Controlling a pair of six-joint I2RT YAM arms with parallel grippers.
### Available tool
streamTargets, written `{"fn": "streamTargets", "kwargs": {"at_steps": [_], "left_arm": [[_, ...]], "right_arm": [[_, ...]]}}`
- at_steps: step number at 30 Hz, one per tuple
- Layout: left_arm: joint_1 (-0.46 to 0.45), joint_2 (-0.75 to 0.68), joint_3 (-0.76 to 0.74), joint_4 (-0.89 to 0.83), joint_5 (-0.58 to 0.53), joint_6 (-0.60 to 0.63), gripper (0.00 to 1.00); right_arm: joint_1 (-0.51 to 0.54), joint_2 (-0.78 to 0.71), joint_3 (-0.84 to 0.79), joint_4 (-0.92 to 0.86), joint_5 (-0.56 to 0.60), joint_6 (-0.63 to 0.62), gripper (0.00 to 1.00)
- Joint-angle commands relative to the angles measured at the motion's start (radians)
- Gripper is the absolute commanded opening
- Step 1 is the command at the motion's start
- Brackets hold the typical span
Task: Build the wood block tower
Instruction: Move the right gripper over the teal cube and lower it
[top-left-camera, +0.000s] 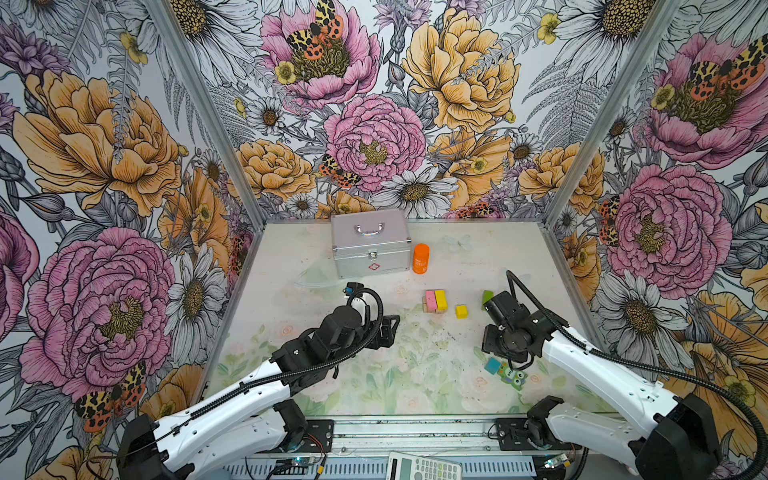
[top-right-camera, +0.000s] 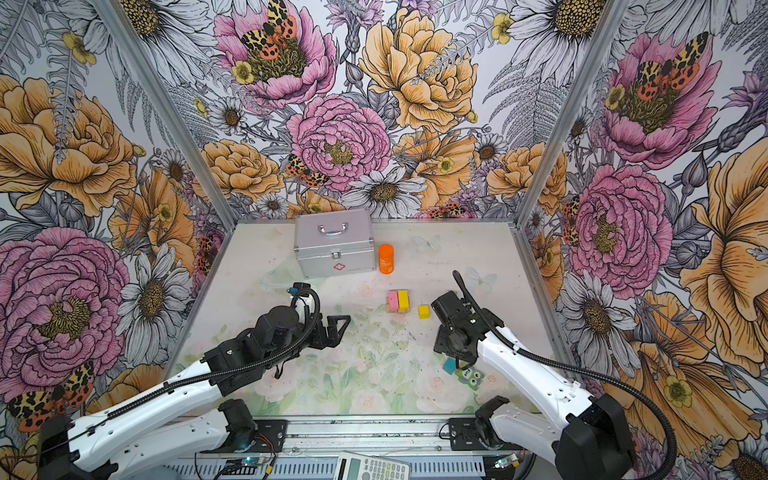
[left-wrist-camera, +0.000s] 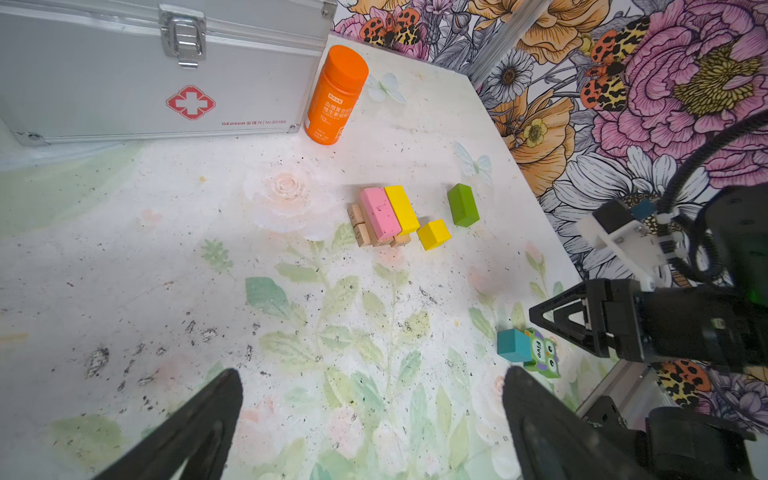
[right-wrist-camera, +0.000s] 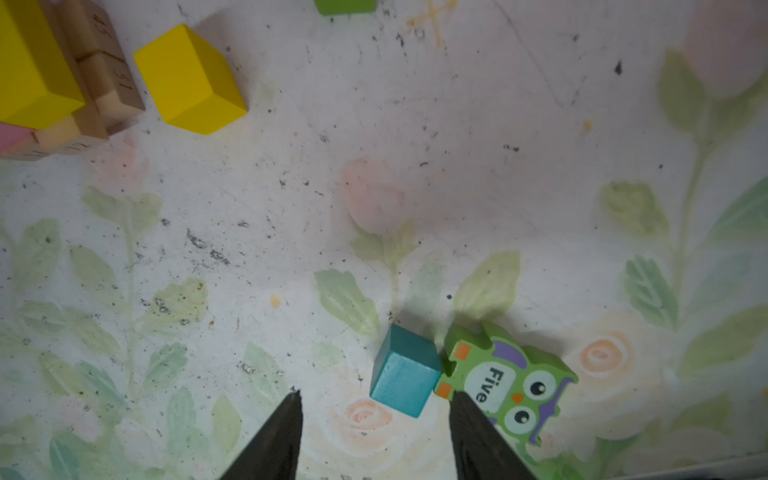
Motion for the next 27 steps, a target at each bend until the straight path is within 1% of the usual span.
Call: {"fn": "streamTargets", "kwargs": {"at_steps": [1, 10, 16, 20, 27], "left_arm": [[0.021, 0.02, 0.008, 0.043, 0.038, 0.043, 0.99], [0.078, 0.018, -0.011, 0.067, 0.094, 0.057, 0.99], [0.103, 0.008, -0.022, 0.064, 0.109, 0.058, 0.99], [0.112, 0.008, -0.023, 0.066, 0.113, 0.058, 0.99], [0.115, -0.003, -0.019, 0.049, 0.113, 0.058, 0.99]], "right_arm": [[0.015, -0.008, -0.029, -0.013, -0.015, 0.077, 0.58], [0.05, 0.05, -0.031, -0.003, -0.026, 0.105, 0.59], [0.058, 0.083, -0.05, 0.02, -0.036, 0.113, 0.65], [0.065, 0.093, -0.057, 0.058, -0.056, 0.116, 0.65], [0.067, 0.157, -0.066, 0.092, -0.049, 0.103, 0.65]]}}
